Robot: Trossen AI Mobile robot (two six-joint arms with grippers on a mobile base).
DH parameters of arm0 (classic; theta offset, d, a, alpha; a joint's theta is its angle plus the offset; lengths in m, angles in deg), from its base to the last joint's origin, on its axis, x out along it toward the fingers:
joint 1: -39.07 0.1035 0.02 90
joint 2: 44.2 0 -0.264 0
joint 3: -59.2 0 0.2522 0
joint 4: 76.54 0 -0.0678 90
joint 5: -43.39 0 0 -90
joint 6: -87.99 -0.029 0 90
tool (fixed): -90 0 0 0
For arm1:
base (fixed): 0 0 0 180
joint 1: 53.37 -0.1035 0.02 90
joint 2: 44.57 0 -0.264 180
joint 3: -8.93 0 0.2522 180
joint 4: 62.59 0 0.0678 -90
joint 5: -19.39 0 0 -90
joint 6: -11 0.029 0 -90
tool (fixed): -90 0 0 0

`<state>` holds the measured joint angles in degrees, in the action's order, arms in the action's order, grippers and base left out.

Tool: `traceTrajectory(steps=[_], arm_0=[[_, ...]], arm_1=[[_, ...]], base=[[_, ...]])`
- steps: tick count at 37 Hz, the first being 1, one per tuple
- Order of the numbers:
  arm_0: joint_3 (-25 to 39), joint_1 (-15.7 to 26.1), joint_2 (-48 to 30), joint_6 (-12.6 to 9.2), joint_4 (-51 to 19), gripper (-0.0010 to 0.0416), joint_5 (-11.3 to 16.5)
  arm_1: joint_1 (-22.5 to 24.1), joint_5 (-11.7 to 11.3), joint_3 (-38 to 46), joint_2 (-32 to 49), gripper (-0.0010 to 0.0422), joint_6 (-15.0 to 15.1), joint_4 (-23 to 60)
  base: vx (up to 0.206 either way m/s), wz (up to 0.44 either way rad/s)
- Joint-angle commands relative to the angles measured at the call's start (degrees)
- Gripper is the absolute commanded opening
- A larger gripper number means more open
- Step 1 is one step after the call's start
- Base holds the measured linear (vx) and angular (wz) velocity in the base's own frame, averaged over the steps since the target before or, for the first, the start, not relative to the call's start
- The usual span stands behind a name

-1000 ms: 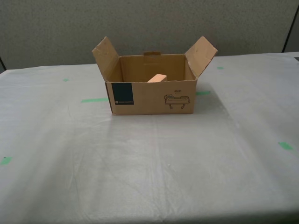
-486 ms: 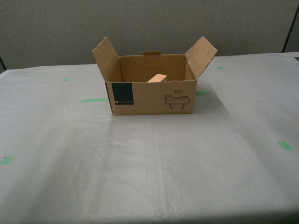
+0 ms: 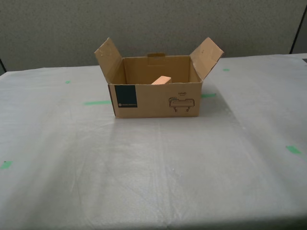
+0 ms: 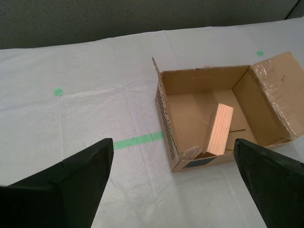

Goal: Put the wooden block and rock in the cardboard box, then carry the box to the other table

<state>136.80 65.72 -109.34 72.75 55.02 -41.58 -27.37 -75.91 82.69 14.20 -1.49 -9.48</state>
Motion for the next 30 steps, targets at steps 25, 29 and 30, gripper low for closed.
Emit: traceTrajectory(steps=[25,29,30], arm_0=[[0.02,0.02,0.02,-0.24,0.07,0.039,-0.24],[0.02,0.02,0.02,-0.24,0.07,0.039,-0.24],[0.02,0.02,0.02,-0.24,0.07,0.0389,-0.24]], arm_1=[[0.0,-0.02,0.02,0.02,0.0346,0.07,-0.04],[0.0,-0.02,0.02,0.02,0.0346,0.07,-0.07],[0.0,-0.02,0.04,0.02,0.0346,0.09,-0.07]], base=[[0.0,0.0],[0.0,0.0],[0.0,0.0]])
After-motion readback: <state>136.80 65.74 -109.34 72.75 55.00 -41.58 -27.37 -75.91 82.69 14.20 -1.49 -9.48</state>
